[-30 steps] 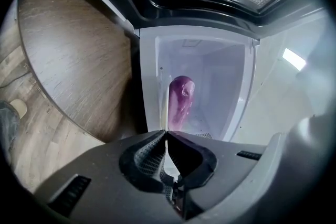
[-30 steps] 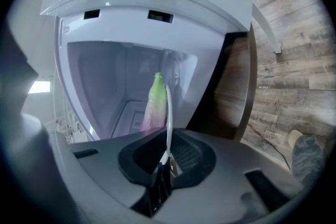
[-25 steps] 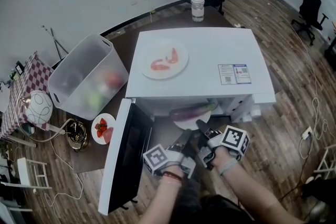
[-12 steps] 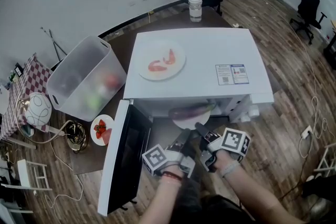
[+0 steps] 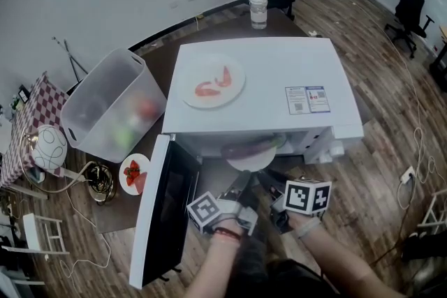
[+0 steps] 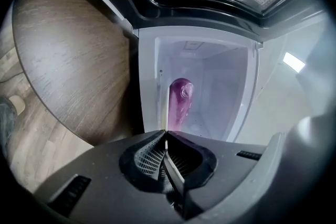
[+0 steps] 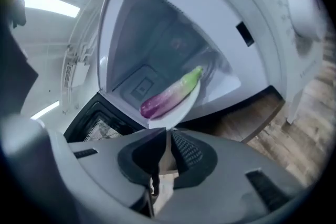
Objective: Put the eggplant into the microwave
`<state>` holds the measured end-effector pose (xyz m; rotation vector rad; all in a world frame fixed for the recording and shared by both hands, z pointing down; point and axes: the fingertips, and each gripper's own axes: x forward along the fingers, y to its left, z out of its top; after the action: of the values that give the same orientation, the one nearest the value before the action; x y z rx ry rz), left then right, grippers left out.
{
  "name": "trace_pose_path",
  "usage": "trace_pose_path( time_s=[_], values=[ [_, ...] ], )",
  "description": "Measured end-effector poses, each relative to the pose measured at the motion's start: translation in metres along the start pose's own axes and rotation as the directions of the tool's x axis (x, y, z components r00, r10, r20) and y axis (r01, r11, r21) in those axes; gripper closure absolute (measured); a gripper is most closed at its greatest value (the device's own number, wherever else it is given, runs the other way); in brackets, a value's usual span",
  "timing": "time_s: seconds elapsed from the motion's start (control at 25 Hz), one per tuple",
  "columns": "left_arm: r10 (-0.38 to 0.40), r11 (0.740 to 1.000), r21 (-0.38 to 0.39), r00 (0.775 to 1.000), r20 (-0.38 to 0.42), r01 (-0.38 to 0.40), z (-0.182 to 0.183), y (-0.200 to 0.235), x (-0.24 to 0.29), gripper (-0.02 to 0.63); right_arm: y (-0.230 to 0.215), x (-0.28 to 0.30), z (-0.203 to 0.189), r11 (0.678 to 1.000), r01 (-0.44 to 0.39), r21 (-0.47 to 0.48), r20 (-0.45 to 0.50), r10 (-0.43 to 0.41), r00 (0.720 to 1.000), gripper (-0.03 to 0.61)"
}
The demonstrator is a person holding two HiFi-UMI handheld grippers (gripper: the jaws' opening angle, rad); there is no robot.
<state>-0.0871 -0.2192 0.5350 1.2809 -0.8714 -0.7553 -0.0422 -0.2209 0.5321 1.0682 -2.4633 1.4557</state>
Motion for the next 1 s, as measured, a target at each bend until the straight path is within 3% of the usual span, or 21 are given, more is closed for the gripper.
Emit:
trace_pose_path(
  time_s=[0.08, 0.24, 0.36, 1.0],
  values=[
    [-0.001, 1.0, -0.003, 1.0, 0.002, 0.001, 0.001, 0.0, 0.002, 0.6, -0.005, 0.0, -0.004, 0.999, 0.026, -0.043, -0.027, -0.027, 0.999, 0.575],
    [-0.004, 1.0, 0.009, 1.0, -0.006, 0.004, 0.002, -0.003, 0.005, 0.6, -0.002, 0.002, -0.003, 0.996, 0.027, -0.082, -0.034, -0.03, 0.999, 0.575],
    [-0.016, 0.999, 0.034, 1.0, -0.011, 0.016, 0.005, -0.003, 0.008, 0.6, 0.003, 0.005, -0.001, 0.997, 0.016, -0.077, -0.029, -0.019, 0.999, 0.575],
    [0.0, 1.0, -0.004, 0.999, -0.032, 0.0, 0.005, -0.007, 0.02, 0.598, 0.001, 0.017, 0.01, 1.0, 0.017, -0.009, -0.009, -0.017, 1.0, 0.575]
  ],
)
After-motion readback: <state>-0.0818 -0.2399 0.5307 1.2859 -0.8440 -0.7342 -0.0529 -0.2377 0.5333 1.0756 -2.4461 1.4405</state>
